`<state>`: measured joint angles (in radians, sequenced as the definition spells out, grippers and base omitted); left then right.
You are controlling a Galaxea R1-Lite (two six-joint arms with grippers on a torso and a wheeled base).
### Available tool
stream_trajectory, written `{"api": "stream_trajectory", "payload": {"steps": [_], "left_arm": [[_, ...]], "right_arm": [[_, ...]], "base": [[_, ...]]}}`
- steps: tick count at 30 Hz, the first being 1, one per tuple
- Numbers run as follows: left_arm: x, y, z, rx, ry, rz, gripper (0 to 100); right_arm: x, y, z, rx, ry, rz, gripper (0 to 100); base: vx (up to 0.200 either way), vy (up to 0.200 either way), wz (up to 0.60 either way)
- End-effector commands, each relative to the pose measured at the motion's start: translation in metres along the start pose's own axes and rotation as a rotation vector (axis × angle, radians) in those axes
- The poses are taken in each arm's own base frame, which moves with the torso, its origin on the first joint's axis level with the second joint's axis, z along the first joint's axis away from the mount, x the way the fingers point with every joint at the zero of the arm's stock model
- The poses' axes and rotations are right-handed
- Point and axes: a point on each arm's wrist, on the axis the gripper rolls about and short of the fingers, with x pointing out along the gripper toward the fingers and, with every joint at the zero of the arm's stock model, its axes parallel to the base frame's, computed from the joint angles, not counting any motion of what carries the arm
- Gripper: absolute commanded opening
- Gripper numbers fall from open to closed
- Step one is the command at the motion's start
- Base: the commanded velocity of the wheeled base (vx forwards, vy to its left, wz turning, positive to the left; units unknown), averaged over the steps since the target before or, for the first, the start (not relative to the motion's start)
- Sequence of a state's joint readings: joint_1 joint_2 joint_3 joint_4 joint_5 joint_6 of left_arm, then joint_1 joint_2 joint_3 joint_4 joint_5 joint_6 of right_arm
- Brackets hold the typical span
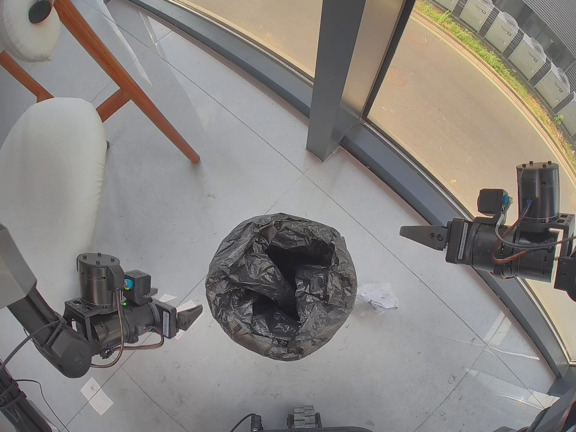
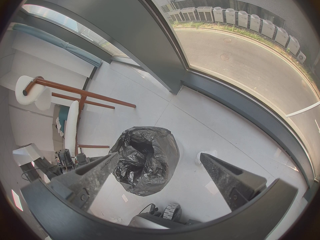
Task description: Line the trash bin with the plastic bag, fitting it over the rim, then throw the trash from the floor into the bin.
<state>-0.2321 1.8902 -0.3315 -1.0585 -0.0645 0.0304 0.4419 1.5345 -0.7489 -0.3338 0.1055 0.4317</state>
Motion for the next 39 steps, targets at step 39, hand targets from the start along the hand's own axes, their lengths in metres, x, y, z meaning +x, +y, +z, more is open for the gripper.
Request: {"api": "stream_trajectory", "payload": {"steps": [39], "left_arm": [[-0.112, -0.065, 0.055, -0.118, -0.668, -0.33, 100]], "right_arm": [[0.115, -0.102, -0.057, -0.049, 0.357, -0.27, 100]], "base": [[0.0, 0.0, 0.0]]}}
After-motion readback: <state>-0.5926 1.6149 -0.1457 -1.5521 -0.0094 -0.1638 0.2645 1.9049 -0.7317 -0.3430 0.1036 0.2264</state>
